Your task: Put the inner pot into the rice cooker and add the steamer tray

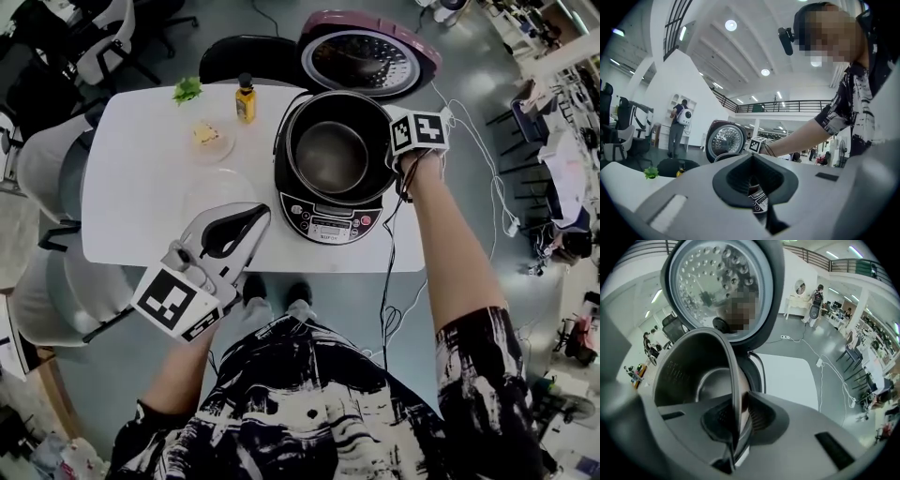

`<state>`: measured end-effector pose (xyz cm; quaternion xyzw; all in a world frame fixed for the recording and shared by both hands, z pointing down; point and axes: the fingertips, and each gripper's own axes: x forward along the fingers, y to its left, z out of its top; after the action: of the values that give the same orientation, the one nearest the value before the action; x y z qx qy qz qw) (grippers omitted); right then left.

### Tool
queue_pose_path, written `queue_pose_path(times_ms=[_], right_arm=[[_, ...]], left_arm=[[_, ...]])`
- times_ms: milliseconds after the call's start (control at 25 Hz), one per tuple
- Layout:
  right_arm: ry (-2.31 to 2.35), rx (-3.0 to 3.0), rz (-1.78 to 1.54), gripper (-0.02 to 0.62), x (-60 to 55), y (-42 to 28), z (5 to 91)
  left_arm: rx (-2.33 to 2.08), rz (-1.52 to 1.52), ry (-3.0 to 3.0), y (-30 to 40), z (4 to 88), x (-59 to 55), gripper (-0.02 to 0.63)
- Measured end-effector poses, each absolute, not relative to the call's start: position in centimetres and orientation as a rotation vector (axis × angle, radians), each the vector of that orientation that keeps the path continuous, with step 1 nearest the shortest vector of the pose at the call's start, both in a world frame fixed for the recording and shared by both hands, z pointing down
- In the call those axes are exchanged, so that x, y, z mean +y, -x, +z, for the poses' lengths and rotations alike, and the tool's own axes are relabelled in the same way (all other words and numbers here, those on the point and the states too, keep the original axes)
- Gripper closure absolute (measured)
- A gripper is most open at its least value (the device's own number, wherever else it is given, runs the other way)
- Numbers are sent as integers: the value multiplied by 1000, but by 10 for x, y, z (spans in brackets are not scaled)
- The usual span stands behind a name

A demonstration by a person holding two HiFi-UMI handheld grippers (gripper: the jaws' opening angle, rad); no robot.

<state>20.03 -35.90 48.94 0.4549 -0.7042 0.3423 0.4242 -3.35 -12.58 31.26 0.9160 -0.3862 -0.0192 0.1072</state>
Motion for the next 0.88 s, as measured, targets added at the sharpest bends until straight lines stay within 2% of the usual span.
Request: queue_pose_path(times_ms=[640,880], right_arm=[[-1118,-1517,574,591,-362,-193,512],[-1037,-1422,436,566,-360,-195,523]], left_arm=[[-1197,-117,-2625,79,329,-125,601],[-1219,-134,-2598,95,337,-124,601]])
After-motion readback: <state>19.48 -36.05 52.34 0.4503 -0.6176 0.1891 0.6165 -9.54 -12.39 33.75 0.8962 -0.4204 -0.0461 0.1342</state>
